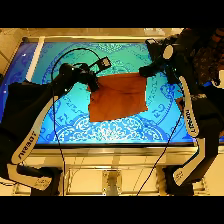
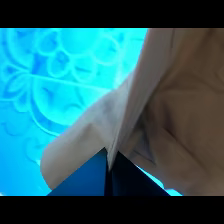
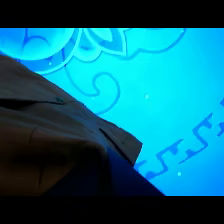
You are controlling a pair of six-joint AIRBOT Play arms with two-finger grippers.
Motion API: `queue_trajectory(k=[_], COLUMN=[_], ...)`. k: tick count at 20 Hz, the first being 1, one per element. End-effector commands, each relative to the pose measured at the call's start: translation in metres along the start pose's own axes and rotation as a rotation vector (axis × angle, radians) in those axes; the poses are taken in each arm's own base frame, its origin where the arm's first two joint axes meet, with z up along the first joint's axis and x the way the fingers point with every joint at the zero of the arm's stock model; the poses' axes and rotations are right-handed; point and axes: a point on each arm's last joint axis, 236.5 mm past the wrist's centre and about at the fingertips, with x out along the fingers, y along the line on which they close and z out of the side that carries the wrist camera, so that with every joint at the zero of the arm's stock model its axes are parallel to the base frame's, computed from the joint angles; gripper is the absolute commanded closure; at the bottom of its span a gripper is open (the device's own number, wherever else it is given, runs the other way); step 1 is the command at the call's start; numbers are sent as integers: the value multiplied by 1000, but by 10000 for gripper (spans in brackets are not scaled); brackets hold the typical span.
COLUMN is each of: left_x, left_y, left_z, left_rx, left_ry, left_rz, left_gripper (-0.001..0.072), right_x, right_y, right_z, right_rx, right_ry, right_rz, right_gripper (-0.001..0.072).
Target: Fold the clothes and pants, and hang the long-sleeved shirts on hangers.
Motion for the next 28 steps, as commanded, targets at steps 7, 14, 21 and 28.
queue_trajectory(k=[7, 14, 21, 28], left_x=[-64, -63, -86, -121], left_y=[-110, -193, -255, -289], left_z=[-34, -68, -66, -59], left_rx=[22, 65, 149, 117], left_ry=[177, 336, 376, 396], left_rz=[-454, -653, -815, -991], left_gripper=[715, 713, 698, 476], right_x=[-15, 24, 9, -43], right_y=[-9, 31, 14, 12], right_z=[-84, -186, -207, -196], right_rx=[38, 29, 44, 46], right_ry=[344, 705, 771, 683], right_rz=[37, 113, 26, -4], right_gripper=[700, 695, 529, 380])
